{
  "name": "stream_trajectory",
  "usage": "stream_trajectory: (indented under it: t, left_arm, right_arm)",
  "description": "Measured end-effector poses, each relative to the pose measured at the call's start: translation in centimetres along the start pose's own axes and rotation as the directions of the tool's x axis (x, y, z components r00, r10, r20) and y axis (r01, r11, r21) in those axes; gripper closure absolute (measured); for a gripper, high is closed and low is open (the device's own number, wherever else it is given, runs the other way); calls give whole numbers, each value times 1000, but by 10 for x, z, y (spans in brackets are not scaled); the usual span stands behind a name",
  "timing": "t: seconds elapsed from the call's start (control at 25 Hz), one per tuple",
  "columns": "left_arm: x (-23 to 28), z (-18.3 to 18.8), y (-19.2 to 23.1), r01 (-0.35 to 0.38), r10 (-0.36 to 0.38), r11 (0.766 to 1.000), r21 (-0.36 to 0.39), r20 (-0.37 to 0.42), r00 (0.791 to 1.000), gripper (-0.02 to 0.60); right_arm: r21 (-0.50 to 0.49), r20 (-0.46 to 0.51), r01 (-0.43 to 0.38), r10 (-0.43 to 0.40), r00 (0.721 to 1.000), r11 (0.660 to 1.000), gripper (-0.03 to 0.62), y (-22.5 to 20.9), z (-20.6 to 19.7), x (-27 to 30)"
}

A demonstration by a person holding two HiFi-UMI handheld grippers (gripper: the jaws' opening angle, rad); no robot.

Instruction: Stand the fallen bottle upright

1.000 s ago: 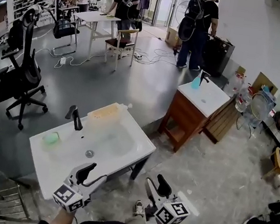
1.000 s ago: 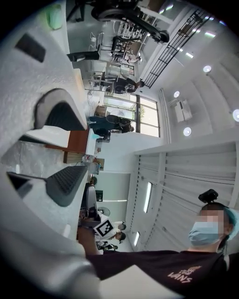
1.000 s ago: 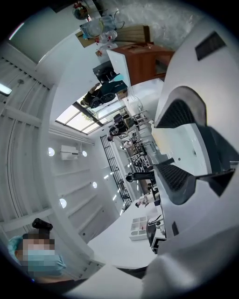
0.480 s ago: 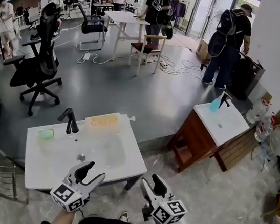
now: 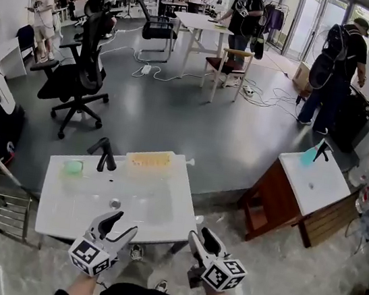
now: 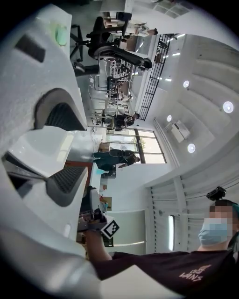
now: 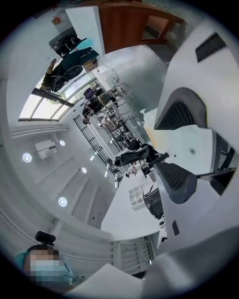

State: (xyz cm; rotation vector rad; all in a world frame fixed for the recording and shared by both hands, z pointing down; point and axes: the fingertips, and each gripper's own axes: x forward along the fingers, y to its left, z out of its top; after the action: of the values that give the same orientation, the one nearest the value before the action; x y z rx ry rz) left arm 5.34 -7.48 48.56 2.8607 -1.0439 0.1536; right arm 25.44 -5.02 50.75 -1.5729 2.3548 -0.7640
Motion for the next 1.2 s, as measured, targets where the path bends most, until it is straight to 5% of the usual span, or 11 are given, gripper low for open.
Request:
stream_trajectory:
  t: [0.44, 0.8, 0.92, 1.08, 1.2]
  left_arm:
    - [64, -19, 66, 1, 1, 999, 39, -69, 998, 350]
    - [113, -33, 127, 17, 13, 982, 190, -154, 988, 350]
    - [126, -42, 142, 39, 3, 972, 233, -176, 984, 348]
    - [140, -48, 160, 45, 6, 969, 242, -207, 978, 347]
    - [145, -57, 172, 43, 13, 974, 223, -241, 970, 344]
  right_arm:
    - [147, -16, 22, -20, 1000, 989, 404, -41, 2, 89]
    - [304, -29, 77, -71, 997, 950, 412, -96, 16, 182]
    - [453, -22, 94, -95, 995, 886, 416, -120, 17, 213]
    - [698, -23, 126, -154, 988, 704, 424, -158, 7, 247]
    - [787, 2, 104, -171, 985, 609, 419, -178, 4, 271]
